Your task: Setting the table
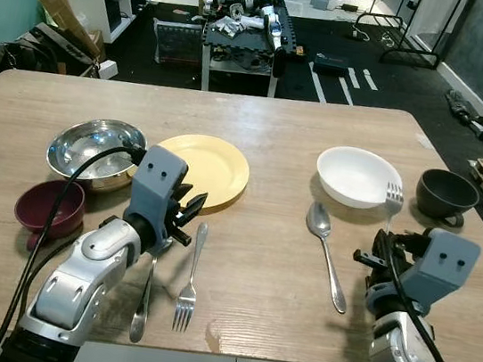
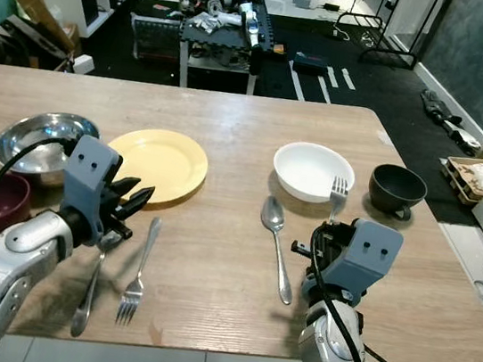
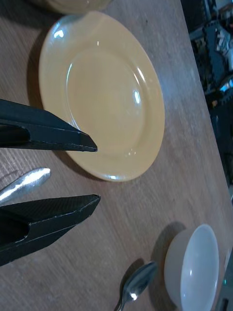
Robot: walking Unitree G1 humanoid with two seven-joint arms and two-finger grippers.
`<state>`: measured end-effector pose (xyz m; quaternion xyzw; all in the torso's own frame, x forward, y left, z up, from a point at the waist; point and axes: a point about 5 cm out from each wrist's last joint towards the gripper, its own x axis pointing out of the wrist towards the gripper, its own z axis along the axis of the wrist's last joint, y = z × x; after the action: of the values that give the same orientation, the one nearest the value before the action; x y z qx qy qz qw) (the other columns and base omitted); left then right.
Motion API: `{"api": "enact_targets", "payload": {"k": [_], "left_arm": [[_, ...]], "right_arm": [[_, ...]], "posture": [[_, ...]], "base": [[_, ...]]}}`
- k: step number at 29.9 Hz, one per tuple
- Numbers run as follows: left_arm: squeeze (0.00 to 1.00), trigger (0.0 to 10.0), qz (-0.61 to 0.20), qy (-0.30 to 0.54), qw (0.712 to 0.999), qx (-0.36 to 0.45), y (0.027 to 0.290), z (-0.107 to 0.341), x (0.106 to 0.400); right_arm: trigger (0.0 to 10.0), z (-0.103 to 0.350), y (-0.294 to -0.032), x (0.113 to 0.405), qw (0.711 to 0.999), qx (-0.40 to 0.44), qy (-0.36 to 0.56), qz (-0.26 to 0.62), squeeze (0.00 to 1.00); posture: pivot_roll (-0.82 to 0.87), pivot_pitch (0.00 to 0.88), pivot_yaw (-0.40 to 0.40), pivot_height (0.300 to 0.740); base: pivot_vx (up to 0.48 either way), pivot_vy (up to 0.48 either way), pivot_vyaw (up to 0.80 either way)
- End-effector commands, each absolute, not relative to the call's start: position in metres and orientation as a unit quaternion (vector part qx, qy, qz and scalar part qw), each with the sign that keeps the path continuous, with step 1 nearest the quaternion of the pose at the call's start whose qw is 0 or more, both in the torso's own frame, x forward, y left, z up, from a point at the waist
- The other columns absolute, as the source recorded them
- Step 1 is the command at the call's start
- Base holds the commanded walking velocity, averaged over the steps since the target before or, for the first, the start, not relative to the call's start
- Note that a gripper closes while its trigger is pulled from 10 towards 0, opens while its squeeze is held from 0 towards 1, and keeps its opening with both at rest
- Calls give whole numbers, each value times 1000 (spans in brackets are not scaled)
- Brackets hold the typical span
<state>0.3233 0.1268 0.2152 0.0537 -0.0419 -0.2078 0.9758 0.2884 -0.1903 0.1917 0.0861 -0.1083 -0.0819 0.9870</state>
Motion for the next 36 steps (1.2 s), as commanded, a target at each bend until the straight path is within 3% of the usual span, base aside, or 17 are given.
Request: {"api": "enact_targets", "payload": {"k": [1,36], "left_arm": [[0,10000,-199,-35,978,51,128,209,322],[0,10000,-180,-35,981,60,130,207,324]], "right_arm": [[10000,188,-190,289,988,84,-104,-80,0],[10000,185,-189,290,989,81,-95,-77,0]], "posture": [[48,90,112,740],[53,115,109,740]], "base": [[0,0,0],[0,0,0]]}}
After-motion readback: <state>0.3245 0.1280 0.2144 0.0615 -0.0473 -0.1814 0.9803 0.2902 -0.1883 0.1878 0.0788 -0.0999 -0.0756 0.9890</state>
